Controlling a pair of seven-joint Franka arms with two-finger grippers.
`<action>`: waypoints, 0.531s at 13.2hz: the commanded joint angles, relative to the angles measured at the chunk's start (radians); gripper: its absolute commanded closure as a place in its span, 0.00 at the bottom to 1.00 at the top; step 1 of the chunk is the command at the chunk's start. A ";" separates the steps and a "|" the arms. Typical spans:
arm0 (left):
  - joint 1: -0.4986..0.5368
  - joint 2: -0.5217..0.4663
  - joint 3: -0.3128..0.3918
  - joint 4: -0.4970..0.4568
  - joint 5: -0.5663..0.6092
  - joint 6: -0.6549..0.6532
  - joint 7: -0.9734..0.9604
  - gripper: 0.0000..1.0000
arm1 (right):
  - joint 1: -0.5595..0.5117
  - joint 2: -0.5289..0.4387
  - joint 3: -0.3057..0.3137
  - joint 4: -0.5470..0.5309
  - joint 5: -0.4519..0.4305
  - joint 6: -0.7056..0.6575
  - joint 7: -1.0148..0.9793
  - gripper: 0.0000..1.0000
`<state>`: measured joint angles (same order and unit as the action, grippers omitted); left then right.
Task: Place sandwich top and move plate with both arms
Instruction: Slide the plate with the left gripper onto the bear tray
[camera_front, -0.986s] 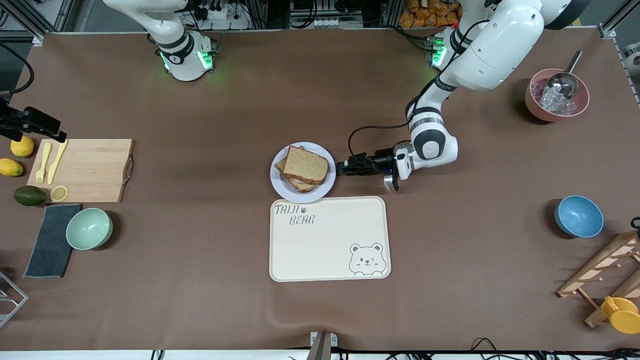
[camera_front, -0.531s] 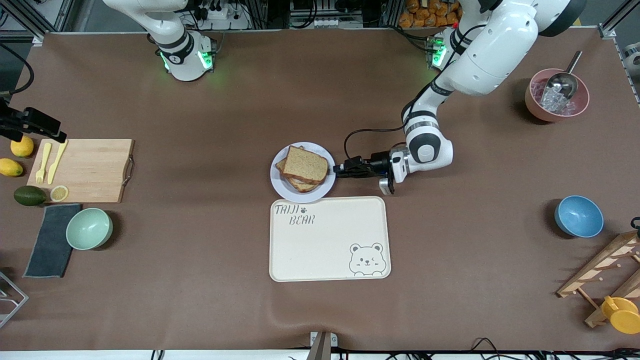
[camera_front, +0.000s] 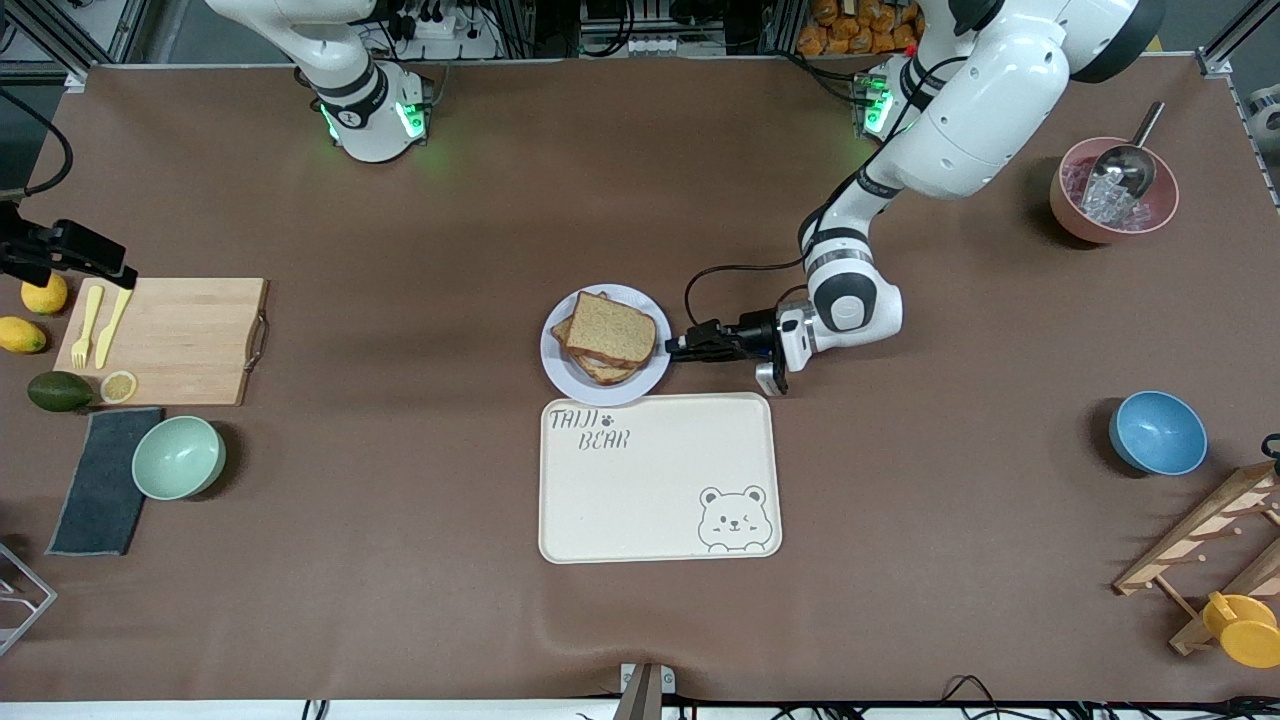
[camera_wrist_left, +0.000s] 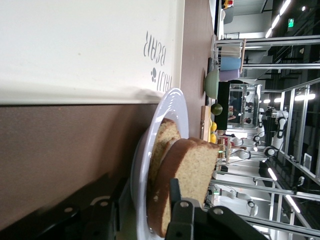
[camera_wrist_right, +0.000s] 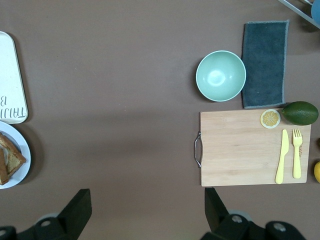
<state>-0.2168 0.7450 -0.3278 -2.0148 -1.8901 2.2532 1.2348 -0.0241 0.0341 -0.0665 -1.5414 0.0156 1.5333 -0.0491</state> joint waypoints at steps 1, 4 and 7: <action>-0.019 0.027 0.004 0.031 -0.012 0.023 0.032 0.65 | 0.010 -0.003 -0.004 -0.008 0.009 0.004 0.020 0.00; -0.022 0.028 0.003 0.034 -0.014 0.023 0.032 0.69 | 0.007 -0.003 -0.004 -0.006 0.012 0.004 0.020 0.00; -0.027 0.030 0.003 0.033 -0.014 0.023 0.048 0.77 | 0.007 0.000 -0.004 -0.006 0.012 0.005 0.018 0.00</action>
<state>-0.2296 0.7579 -0.3277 -1.9996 -1.8901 2.2620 1.2438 -0.0222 0.0362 -0.0664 -1.5415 0.0166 1.5333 -0.0476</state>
